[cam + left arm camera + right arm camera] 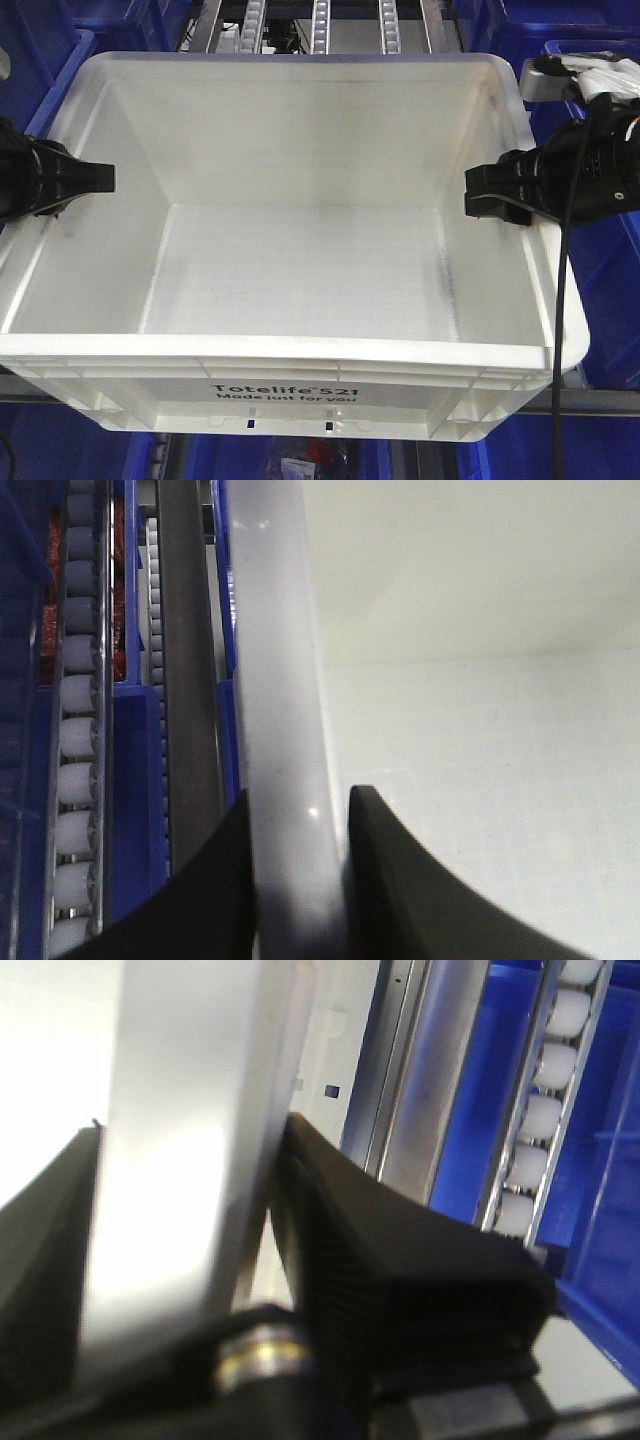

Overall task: Move bin from left to right shelf
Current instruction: 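Pull the gripped crate off the rollers toward the robot with both grippers, then hold the crate with both grippers while the base turns away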

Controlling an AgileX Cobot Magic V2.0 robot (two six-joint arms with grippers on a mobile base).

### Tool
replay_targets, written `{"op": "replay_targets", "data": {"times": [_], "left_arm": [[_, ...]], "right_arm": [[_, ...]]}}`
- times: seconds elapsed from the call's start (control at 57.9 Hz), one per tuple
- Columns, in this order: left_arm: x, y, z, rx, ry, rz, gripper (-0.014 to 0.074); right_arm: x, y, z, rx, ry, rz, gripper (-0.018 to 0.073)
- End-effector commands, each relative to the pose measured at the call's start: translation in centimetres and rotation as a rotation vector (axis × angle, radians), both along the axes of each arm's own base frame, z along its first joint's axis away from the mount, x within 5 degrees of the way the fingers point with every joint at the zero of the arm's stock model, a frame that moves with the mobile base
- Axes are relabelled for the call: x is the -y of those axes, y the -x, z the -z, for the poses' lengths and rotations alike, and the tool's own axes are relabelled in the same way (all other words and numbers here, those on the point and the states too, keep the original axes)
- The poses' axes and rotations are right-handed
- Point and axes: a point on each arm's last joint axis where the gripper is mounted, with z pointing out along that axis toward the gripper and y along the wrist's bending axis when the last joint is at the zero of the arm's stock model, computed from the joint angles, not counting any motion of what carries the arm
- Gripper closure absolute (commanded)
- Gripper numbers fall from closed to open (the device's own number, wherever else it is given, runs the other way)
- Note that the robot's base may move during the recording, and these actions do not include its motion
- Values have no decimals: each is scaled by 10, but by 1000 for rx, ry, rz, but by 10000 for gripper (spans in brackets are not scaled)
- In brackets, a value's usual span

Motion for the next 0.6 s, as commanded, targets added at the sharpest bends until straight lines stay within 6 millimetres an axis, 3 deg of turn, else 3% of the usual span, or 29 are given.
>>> {"op": "replay_targets", "data": {"times": [0.0,0.587], "left_arm": [[2,3,-32,193,59,6,603],[2,3,-32,193,59,6,603]], "right_arm": [[1,3,-30,171,-42,3,564],[1,3,-30,170,-42,2,564]]}}
